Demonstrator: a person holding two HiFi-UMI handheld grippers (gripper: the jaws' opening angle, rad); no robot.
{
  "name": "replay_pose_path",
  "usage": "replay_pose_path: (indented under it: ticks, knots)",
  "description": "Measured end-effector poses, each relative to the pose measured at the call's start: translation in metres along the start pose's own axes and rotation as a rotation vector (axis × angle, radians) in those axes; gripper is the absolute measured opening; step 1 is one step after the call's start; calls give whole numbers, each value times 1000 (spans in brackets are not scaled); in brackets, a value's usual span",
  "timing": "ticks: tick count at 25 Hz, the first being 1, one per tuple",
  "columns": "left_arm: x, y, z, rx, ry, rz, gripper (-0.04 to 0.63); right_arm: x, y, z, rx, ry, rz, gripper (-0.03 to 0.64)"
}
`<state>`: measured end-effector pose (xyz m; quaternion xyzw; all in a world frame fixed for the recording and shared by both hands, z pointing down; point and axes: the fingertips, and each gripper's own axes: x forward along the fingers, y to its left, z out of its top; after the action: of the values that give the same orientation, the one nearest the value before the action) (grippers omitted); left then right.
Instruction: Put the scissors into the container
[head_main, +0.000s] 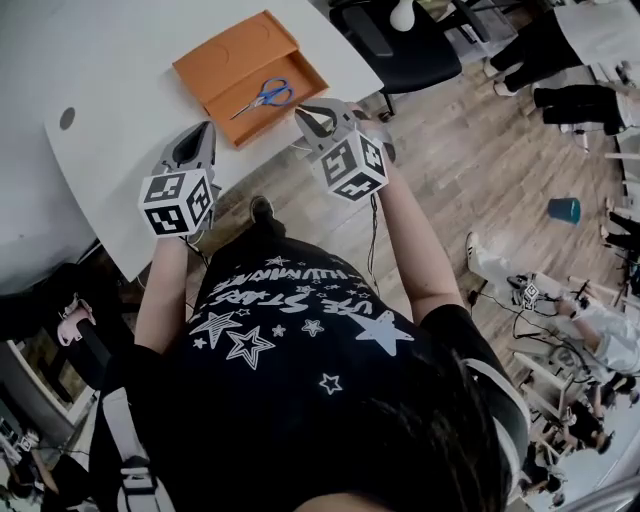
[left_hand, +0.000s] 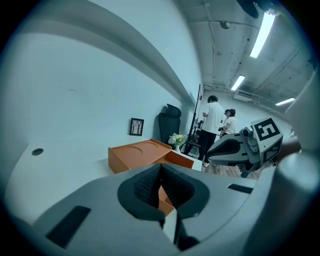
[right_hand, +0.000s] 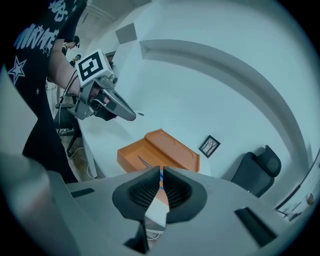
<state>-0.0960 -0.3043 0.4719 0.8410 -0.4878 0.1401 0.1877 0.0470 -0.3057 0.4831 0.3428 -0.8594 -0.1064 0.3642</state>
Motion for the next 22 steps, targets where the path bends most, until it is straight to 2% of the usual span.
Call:
replay_pose_path:
  ticks: [3,9,12,17,22]
  knots:
    - [-16,-22,-7,9,-8,-12,18,-28,18,-5,36,-8,-32,54]
    - [-65,-69,-28,23,-23,-39,18,-91,53,-12,191,-42,-97,54]
    - [-84,-89,-36,24,-26,-44,18,-116,63,-18,234,-41,-126,54]
    - [-122,-118,-48,28,-41,-46,18,-157,88,-20,324,-67,-129,54]
    - [-155,-132,-61,28,-53,-48,18,-187,112,-17,315,-67,-159,54]
